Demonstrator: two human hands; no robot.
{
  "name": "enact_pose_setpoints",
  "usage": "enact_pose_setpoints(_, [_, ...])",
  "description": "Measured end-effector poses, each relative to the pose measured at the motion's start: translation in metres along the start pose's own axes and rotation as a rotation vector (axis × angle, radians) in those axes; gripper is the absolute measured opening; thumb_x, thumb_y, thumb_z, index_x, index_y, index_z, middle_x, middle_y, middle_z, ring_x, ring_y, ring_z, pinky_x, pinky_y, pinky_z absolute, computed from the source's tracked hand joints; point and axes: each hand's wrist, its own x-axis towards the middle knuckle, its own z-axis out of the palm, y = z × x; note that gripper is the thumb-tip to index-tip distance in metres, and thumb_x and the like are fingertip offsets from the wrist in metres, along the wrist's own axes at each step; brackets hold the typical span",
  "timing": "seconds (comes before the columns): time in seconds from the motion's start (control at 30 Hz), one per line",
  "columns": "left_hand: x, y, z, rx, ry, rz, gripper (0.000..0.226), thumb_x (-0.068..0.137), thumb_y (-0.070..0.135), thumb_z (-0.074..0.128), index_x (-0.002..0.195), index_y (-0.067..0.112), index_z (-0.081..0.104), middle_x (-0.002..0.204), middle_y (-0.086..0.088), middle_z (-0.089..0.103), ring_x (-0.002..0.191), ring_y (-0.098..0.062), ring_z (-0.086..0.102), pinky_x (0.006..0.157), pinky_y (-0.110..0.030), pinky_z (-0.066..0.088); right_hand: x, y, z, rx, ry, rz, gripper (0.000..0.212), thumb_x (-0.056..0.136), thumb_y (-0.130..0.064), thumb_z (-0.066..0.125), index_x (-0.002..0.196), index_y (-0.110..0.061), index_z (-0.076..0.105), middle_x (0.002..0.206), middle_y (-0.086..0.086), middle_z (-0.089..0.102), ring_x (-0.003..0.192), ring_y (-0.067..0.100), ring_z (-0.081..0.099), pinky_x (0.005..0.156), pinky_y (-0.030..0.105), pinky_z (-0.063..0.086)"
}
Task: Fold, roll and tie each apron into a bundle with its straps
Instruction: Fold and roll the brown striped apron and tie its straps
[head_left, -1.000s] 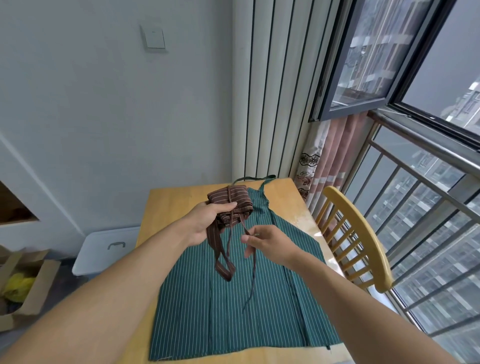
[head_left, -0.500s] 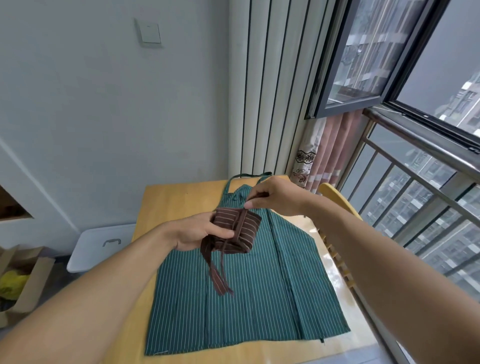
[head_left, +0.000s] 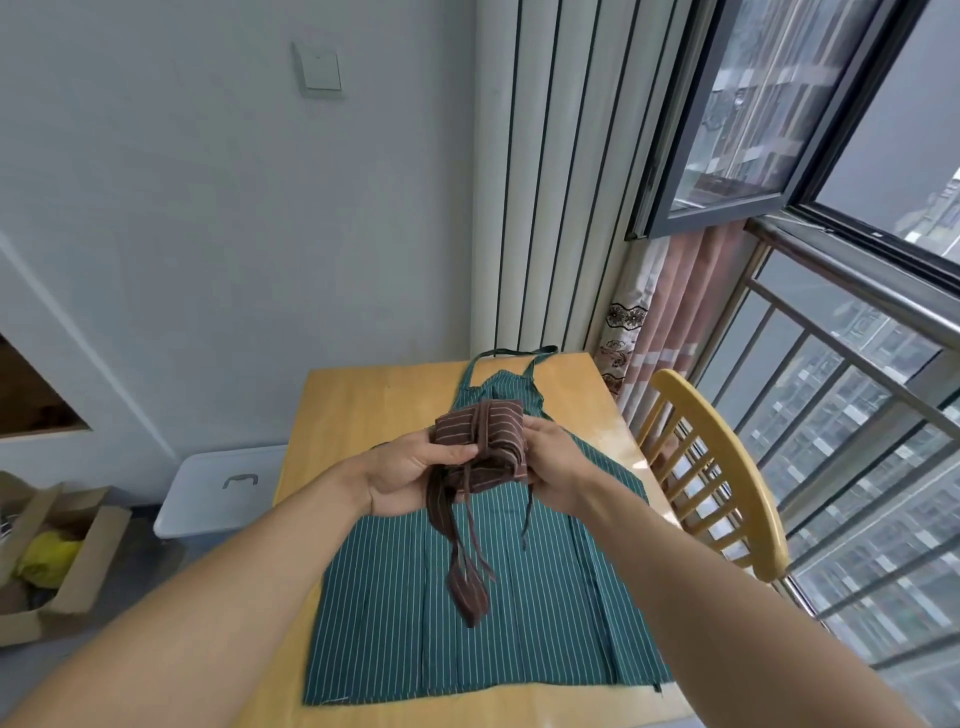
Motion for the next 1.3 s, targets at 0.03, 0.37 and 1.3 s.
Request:
enact_pose_setpoints(0.03, [0.0,-0.004,0.003,-0.039,0.025,-0.001,0.039,0.086,0.018,0.074,0.124,0.011,0.068,0.114,-0.016,0.071,0.099,-0.025,0.066,0.08,-0.038,0.047,0.001,0.01,0.0,-0.016,0.029,0.008,0.034,0.107,-0.007,0.041,0.098,-0.005,0.074,0.076,0.011,0.066,0.053,0.013,0.052,0.048,0.021,0.04])
enact_pose_setpoints(0.37, [0.026,-0.013,0.002,-0.122,0.647,-0.003,0.039,0.085,0.019,0.08,0.117,-0.001,0.071,0.088,-0.012,0.073,0.07,-0.021,0.061,0.058,-0.032,0.048,0.0,0.033,0.014,-1.217,0.158,-0.134,0.034,0.107,-0.033,0.048,0.088,-0.016,0.07,0.066,-0.001,0.06,0.055,0.02,0.054,0.048,0.028,0.036])
enact_pose_setpoints(1.3, [0.025,-0.085,-0.051,-0.463,0.794,-0.023,0.029,0.087,0.017,0.068,0.11,0.001,0.072,0.095,-0.019,0.075,0.082,-0.032,0.069,0.075,-0.042,0.057,0.05,0.044,0.053,-0.974,0.122,-0.063,0.023,0.083,-0.016,0.084,0.105,-0.019,0.079,0.09,-0.007,0.074,0.076,0.003,0.067,0.069,0.016,0.054])
